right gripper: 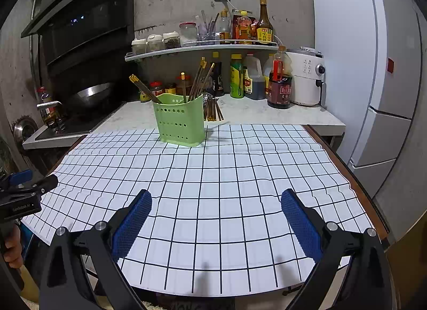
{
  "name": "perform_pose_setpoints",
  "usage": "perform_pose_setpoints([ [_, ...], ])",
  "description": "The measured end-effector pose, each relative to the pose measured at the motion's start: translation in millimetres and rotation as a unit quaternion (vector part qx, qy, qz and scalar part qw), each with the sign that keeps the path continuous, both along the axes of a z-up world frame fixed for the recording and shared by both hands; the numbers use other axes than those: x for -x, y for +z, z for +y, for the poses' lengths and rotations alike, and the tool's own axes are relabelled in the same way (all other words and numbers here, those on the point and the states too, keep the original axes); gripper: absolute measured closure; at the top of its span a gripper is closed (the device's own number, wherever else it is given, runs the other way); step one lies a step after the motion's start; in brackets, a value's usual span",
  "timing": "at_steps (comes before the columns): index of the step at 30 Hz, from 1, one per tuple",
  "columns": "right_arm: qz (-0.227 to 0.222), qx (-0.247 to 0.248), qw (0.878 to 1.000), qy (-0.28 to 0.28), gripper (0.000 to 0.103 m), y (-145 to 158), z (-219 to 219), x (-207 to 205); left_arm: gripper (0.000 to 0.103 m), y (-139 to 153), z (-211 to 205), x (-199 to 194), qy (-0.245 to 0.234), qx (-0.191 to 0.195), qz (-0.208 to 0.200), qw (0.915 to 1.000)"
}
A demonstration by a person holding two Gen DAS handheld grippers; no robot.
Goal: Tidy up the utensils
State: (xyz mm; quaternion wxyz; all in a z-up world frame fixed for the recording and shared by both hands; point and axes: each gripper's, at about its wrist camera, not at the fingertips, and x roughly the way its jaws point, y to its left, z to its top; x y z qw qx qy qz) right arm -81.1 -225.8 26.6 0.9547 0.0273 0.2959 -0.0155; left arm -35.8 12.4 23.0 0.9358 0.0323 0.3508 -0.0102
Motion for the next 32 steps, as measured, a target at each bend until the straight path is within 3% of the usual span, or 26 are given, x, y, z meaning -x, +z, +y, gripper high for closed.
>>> perform_pose_setpoints([
  [22,0.005,-0.001,1.000,-0.003,0.007,-1.9,-1.2,-0.8,0.006,-3.0,-5.6,2.9,-0.006,-0.010,-0.009,0.9999],
  [32,0.011,0.007,1.000,-0.002,0.007,-5.3,-4.1,-11.3,0.006,-9.2,2.2,-12.7,-0.005,0.007,0.015,0.9999],
])
